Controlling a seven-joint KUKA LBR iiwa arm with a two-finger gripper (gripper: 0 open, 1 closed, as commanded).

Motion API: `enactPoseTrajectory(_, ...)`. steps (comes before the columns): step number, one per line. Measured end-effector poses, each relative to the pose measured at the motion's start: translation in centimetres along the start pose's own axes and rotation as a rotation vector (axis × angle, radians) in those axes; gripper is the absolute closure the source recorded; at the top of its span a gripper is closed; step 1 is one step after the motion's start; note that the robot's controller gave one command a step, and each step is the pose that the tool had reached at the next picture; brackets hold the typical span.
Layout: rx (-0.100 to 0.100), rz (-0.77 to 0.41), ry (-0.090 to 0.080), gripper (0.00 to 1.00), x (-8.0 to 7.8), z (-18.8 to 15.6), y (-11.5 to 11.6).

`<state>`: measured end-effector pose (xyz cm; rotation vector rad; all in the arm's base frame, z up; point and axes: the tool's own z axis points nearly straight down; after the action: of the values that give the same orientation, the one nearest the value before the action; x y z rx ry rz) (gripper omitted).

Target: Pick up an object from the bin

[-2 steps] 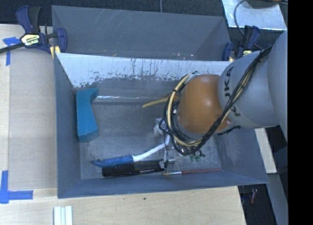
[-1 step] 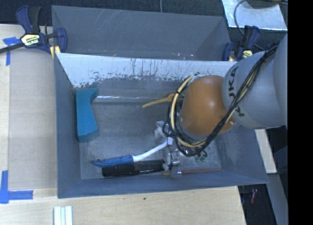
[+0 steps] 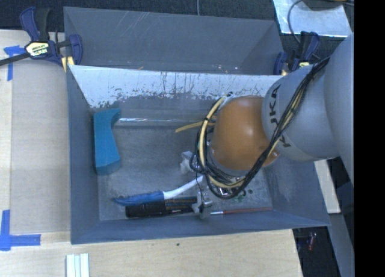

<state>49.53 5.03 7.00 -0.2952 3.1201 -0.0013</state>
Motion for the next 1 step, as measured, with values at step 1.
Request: enactPoseTrajectory(1,0.002,0.02,0.006,1.0,0.84,-0.03,0.1)
